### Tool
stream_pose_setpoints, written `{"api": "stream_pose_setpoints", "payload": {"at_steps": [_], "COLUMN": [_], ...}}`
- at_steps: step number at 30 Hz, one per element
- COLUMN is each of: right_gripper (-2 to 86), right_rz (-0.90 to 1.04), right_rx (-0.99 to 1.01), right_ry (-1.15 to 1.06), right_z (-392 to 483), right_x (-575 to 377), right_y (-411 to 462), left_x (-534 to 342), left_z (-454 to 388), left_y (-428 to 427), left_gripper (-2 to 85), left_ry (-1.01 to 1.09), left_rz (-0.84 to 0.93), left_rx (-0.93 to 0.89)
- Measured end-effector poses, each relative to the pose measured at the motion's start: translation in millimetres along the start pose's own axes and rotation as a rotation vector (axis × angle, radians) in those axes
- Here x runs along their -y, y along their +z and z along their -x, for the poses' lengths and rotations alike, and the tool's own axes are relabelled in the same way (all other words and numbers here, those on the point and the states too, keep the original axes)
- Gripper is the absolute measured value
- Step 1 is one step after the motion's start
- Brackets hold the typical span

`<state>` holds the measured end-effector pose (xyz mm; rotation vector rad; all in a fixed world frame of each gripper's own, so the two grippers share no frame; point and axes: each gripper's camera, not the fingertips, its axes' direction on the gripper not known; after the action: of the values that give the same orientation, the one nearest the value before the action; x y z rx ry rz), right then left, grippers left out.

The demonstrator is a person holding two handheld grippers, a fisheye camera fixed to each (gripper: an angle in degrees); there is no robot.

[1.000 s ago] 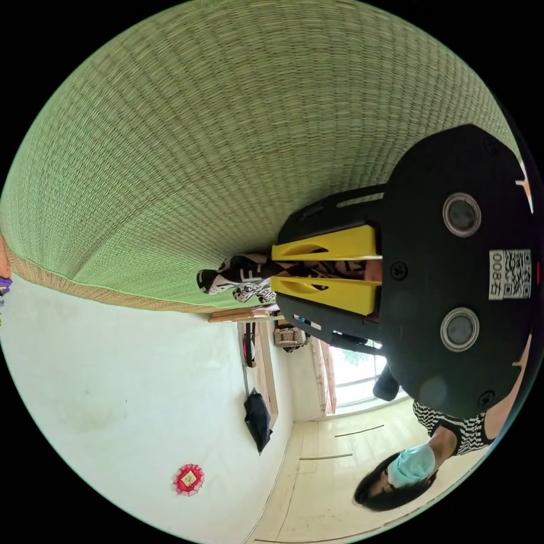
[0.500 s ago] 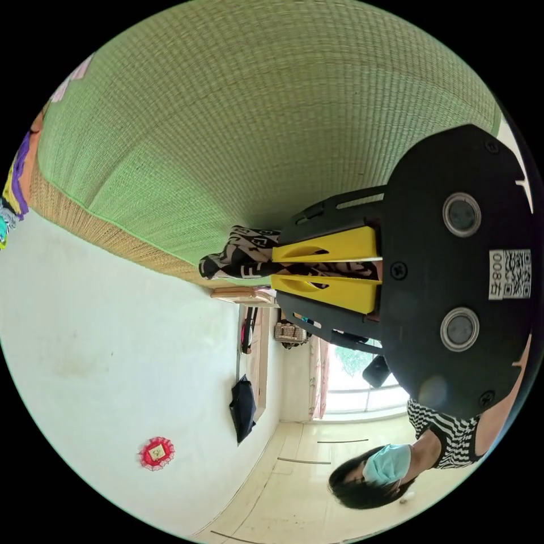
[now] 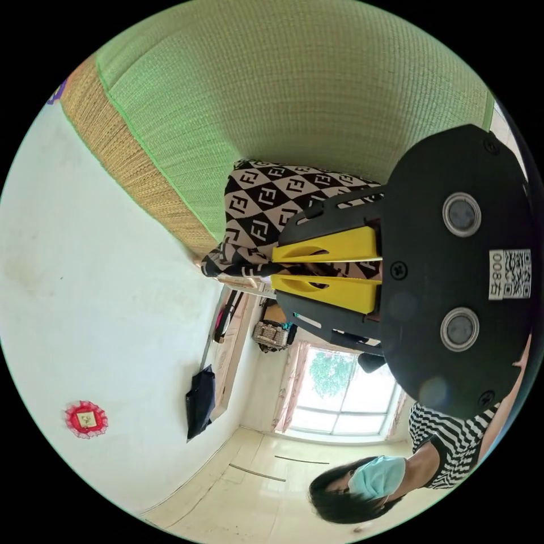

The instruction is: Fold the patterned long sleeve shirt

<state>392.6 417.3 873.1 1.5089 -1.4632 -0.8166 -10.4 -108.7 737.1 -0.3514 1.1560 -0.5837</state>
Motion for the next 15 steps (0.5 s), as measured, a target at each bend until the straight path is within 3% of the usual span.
{"api": "stream_pose_setpoints", "payload": {"at_steps": [15], "right_gripper": [2.9], "right_rz": [0.19], "right_rx": [-0.147], "right_ry": [-0.054], "right_z": [-58.3], "right_x": [-63.0], "right_y": [288.6], "left_x": [-83.9], "left_z": [136.6], "left_y": [-155.9], "left_gripper": [3.0], "left_ry": [-0.401], "left_rz": [-0.248], "left_rx": [-0.096]}}
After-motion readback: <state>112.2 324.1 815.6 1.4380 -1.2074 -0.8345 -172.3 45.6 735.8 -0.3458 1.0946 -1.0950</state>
